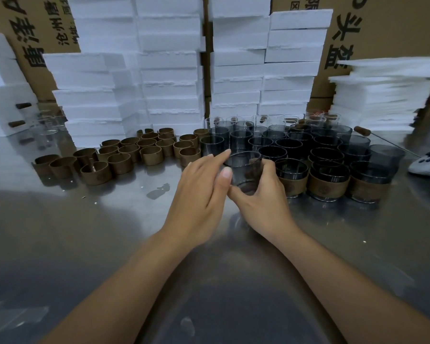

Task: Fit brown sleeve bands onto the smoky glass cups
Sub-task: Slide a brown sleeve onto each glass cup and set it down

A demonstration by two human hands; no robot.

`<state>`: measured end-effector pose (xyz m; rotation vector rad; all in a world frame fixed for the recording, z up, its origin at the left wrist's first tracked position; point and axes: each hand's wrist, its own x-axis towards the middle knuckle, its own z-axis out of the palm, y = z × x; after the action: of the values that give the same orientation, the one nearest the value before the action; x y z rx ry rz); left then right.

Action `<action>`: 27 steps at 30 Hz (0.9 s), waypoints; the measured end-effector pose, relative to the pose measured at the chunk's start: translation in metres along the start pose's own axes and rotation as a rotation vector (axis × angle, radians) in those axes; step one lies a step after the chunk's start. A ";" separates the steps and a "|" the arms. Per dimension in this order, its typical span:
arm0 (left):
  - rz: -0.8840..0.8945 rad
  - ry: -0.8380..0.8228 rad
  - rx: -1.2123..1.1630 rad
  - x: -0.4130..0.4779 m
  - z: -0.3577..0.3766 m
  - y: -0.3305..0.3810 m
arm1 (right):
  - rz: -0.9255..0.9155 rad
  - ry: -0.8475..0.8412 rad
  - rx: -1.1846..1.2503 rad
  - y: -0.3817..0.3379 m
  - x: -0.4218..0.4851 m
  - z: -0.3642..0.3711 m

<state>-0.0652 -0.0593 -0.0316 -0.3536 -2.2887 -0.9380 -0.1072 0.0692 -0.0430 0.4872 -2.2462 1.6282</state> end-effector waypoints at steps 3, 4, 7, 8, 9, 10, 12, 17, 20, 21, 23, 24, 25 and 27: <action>-0.077 -0.011 -0.107 0.000 0.001 0.002 | -0.011 -0.021 0.002 -0.002 -0.001 0.000; -0.125 -0.009 -0.185 0.001 0.001 0.004 | -0.014 -0.028 -0.009 -0.002 -0.001 0.000; -0.235 -0.014 -0.343 0.004 0.002 0.008 | -0.025 -0.055 -0.032 -0.004 -0.003 0.000; -0.244 -0.021 -0.348 0.005 0.002 0.010 | -0.032 -0.069 -0.042 -0.005 -0.003 0.000; -0.248 -0.026 -0.348 0.006 0.002 0.011 | -0.041 -0.083 -0.059 -0.006 -0.004 0.000; -0.250 -0.027 -0.347 0.008 0.002 0.012 | -0.053 -0.100 -0.080 -0.007 -0.005 0.001; -0.241 -0.021 -0.331 0.010 0.002 0.014 | -0.078 -0.134 -0.115 -0.009 -0.006 0.001; -0.135 -0.017 -0.214 0.008 0.002 0.016 | -0.114 -0.156 -0.151 -0.016 -0.009 0.001; -0.083 -0.034 -0.217 0.006 0.003 0.017 | -0.116 -0.152 -0.176 -0.016 -0.010 0.001; -0.075 -0.042 -0.223 0.005 0.003 0.017 | -0.115 -0.150 -0.186 -0.016 -0.009 0.001; -0.050 -0.057 -0.240 0.005 0.003 0.017 | -0.113 -0.149 -0.205 -0.015 -0.009 0.001; -0.033 -0.062 -0.254 0.004 0.003 0.018 | -0.114 -0.147 -0.214 -0.014 -0.008 0.001; -0.017 -0.063 -0.272 0.004 0.003 0.019 | -0.114 -0.141 -0.224 -0.013 -0.007 0.001; 0.008 -0.052 -0.309 0.003 0.003 0.021 | -0.102 -0.115 -0.230 -0.012 -0.006 0.001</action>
<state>-0.0596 -0.0420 -0.0204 -0.5223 -2.1859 -1.2951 -0.0963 0.0658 -0.0361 0.6362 -2.4109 1.3023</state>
